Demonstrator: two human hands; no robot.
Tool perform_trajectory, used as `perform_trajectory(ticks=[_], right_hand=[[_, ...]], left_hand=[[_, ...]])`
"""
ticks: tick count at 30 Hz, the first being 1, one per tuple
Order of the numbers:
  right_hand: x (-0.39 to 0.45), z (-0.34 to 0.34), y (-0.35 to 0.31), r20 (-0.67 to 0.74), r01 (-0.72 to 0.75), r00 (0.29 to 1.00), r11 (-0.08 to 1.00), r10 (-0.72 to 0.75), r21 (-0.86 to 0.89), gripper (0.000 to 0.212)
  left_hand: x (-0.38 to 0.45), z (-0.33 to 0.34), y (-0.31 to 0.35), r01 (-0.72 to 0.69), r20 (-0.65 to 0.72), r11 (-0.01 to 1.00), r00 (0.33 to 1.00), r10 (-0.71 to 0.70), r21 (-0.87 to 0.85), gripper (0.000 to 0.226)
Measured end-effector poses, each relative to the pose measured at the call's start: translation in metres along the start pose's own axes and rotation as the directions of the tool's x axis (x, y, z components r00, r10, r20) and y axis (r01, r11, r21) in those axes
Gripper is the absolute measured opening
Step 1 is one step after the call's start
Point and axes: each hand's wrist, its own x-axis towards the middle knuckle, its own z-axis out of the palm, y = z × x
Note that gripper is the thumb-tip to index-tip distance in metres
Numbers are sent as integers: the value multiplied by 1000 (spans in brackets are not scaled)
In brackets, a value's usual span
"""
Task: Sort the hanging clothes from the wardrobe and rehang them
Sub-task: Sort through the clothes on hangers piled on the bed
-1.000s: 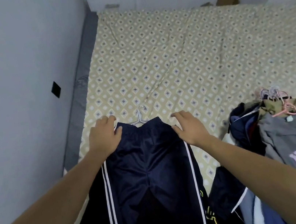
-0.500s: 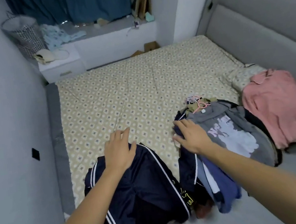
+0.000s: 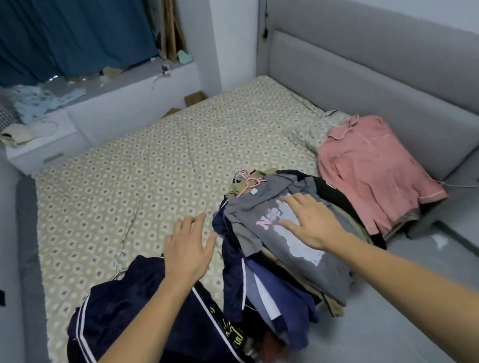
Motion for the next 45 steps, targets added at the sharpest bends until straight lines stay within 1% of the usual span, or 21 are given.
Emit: perform_trajectory(ticks=[2,3,6,9,11,12,14,17,23,28,31,33,36,39,42,43,45], right_hand=[[-3,-9,31,25,23,999,1000,-23,-16,77],[-2,-13,44,37,32,999,999,-31,-21,77],[11,-17,77,58,68,996,997,-67,-21,66],[33,-13,101,86,96,992,995,-94,-22,63],[50,-8,114,108,101,989,995,-98,-24,65],[58,-5,121,120,103,988,994,-100,-23,70],[75,0,137,135,116,985,993,-110,-33,75],[99,5,167,148,110,983,994,-106,-21,64],[152,9,212,178,105,979,994,-103,-2,63],[218,34,232,244,164,956,986,-161,8,64],[265,63,246,295,201,932,978,-211,64,64],[297,86,257,331,202,918,976,-219,86,61],[342,124,271,380,229,888,966,-257,119,58],[380,155,281,439,234,859,965,-263,120,61],[408,184,288,457,248,844,960,-281,132,61],[415,193,290,455,259,841,956,-294,138,60],[425,212,293,455,293,832,948,-318,128,57]], left_hand=[[1,10,27,44,14,999,999,-44,-6,72],[1,15,39,66,20,998,998,-66,-11,73],[3,27,67,109,9,994,994,-109,-27,73],[16,39,86,145,22,989,989,-144,-22,74],[31,48,93,162,30,987,986,-161,-24,75],[41,54,95,169,27,985,985,-168,-34,74],[64,70,100,187,37,981,982,-185,-45,69],[99,90,108,207,101,977,974,-202,-50,60],[156,104,111,275,168,961,949,-268,-25,58],[196,138,116,389,250,919,898,-362,-67,60],[217,163,118,482,313,871,845,-434,-94,62],[233,182,117,532,358,842,807,-470,-93,63],[258,212,108,598,375,796,762,-527,-95,56],[283,242,95,627,371,777,735,-567,-56,53],[304,269,78,640,351,767,728,-589,-39,51],[309,278,71,643,357,766,722,-593,-30,51],[315,293,62,663,402,748,691,-601,-20,53]])
